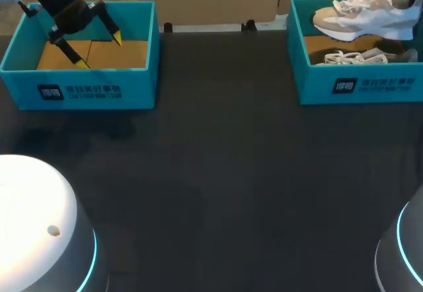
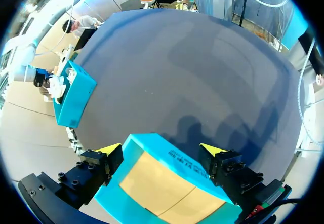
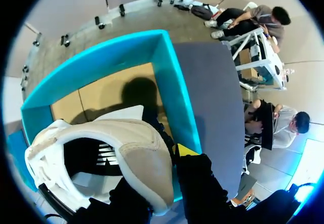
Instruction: Take the shoe out of the shoebox, open the shoe tongue, remove and reinsert the insole, then place the shoe into the shoebox
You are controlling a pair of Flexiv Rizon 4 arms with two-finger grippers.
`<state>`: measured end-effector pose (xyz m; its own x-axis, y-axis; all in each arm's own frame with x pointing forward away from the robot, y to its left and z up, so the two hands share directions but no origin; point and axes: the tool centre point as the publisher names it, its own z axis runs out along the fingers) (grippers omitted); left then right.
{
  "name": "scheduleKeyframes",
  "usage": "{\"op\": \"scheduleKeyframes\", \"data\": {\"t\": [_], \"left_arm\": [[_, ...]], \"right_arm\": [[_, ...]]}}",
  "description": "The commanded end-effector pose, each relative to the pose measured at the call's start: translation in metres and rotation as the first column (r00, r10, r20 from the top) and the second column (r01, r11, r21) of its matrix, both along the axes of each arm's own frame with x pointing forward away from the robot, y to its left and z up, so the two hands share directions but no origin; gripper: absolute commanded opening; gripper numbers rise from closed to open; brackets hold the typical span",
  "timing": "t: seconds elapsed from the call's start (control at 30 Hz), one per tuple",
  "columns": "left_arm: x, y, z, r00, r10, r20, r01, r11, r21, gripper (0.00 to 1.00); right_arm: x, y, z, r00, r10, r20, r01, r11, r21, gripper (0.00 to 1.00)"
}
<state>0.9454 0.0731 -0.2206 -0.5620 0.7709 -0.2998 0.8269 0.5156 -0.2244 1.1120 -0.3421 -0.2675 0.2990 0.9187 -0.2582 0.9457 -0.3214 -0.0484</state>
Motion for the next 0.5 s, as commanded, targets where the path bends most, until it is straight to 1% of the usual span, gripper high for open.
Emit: {"op": "scheduleKeyframes", "data": {"t": [0.03, 0.33, 0.5], "left_arm": [[0.001, 0.000, 0.000, 1.000, -0.001, 0.000, 0.001, 1.000, 0.002, 1.00], [0.001, 0.000, 0.000, 1.000, -0.001, 0.000, 0.001, 1.000, 0.002, 1.00], [0.001, 0.000, 0.000, 1.000, -0.001, 0.000, 0.001, 1.000, 0.002, 1.00]], "right_arm": [[-0.008, -0.002, -0.005, 0.983, 0.049, 0.179, -0.040, 0.998, -0.049, 0.00], [0.000, 0.006, -0.005, 0.983, 0.067, 0.172, -0.045, 0.991, -0.126, 0.00], [0.003, 0.008, -0.009, 0.984, 0.072, 0.165, -0.051, 0.990, -0.131, 0.00]]}}
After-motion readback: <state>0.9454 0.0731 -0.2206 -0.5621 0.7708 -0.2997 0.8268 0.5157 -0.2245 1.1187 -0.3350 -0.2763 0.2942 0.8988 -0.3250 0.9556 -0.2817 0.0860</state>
